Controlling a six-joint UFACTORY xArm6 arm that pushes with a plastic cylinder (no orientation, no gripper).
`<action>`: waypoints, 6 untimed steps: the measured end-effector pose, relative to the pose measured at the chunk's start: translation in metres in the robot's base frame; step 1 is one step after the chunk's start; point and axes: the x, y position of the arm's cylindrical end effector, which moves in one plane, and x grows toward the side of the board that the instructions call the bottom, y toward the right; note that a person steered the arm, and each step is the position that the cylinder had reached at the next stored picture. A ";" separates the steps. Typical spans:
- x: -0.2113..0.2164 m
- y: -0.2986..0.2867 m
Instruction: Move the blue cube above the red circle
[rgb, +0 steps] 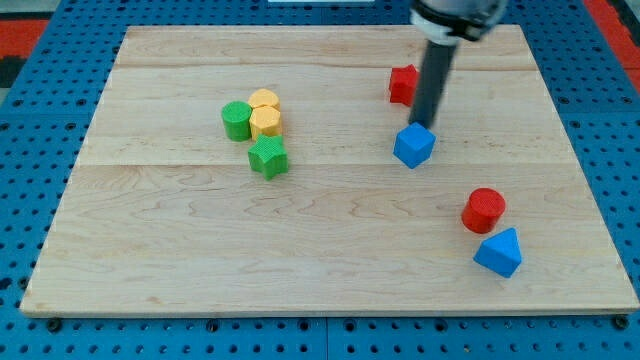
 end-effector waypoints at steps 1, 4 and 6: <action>-0.005 -0.002; 0.057 -0.023; 0.091 0.000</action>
